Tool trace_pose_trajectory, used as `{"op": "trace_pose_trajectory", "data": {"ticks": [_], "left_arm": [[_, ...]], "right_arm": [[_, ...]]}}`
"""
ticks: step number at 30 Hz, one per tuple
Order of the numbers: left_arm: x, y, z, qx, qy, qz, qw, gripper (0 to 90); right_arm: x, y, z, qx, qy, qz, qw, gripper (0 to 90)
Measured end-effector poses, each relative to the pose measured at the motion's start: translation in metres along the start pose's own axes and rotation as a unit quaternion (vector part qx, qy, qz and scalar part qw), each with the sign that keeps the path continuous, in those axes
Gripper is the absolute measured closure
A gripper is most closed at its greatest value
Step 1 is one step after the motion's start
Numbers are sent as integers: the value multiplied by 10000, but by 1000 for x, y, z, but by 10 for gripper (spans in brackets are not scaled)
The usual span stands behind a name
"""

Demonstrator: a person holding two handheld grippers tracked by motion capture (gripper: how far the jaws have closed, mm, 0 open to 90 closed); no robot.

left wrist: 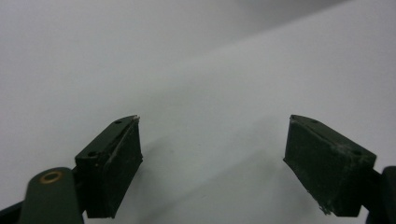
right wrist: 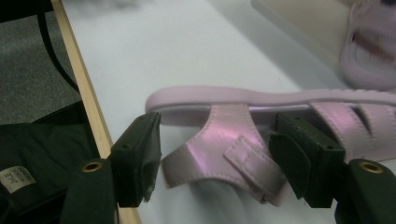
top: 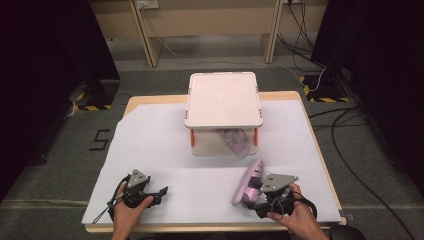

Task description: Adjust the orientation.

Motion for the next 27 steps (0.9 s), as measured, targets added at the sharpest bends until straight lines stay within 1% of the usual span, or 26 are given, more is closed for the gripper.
{"op": "trace_pose_trajectory", "data": {"ticks": [1,2,3,4,5,6,7,9,10,11,12,14,15,18,19,20,22,23,24,25,27], "left_arm": [[0,-1,0,22,-7,7,10000,180],[0,-1,0,22,-7,7,10000,181],[0,-1,0,26,-5,2,10000,181],[-1,-1,0,24,-10,3,10000,181],[-1,-1,0,31,-24,6,10000,181],[-1,0,0,31,-25,9,10000,181],[0,-1,0,25,-1,21,10000,180],[0,-1,-1,34,4,20,10000,181],[0,-1,-1,32,12,16,10000,181],[0,-1,-1,34,-4,0,10000,181],[0,-1,-1,34,-4,0,10000,181],[0,-1,0,26,-6,9,10000,181],[0,-1,0,23,-4,7,10000,181],[0,-1,0,27,-7,2,10000,181],[0,-1,0,24,-5,6,10000,181],[0,-1,0,23,-5,2,10000,181],[-1,-1,-1,40,-8,-13,10000,181],[0,-1,-1,30,-1,-8,10000,181],[0,-1,-1,30,-1,-8,10000,181],[0,-1,0,28,2,-5,10000,181],[0,-1,-1,29,-1,-10,10000,180]], "right_arm": [[1,-3,4,-1,109,-62,9999,375],[1,-3,4,-1,109,-62,9999,375],[1,-12,7,-1,69,-7,10000,390],[1,-12,7,-1,69,-7,10000,390],[1,-17,8,-49,80,19,10000,406],[2,-22,10,-122,128,38,9998,410],[6,-29,16,-202,210,75,9995,421],[10,-37,25,-248,348,54,9991,425],[10,-37,25,-248,348,54,9991,425],[13,-40,31,-224,521,-26,9984,425],[13,-40,31,-224,521,-26,9984,425],[15,-44,37,-228,581,-59,9980,422],[15,-45,38,-237,580,-75,9980,420],[17,-47,39,-331,449,-42,9984,383],[16,-48,38,-448,329,2,9985,356],[16,-48,38,-448,329,2,9985,356],[16,-49,37,-571,239,14,9981,308],[14,-48,36,-705,118,78,9974,294],[14,-48,36,-705,118,78,9974,294],[13,-47,36,-813,4,132,9966,293],[13,-47,36,-781,38,128,9969,294]]}}
Point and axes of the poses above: each handheld gripper's, and its own axes: y roughly backward along the jaws, z roughly out of its top, x roughly to its left, the point moved 1 cm from there along -y, roughly forward along the jaws, and after that the axes turned 10 degrees about -z, right-handed, at the moved point
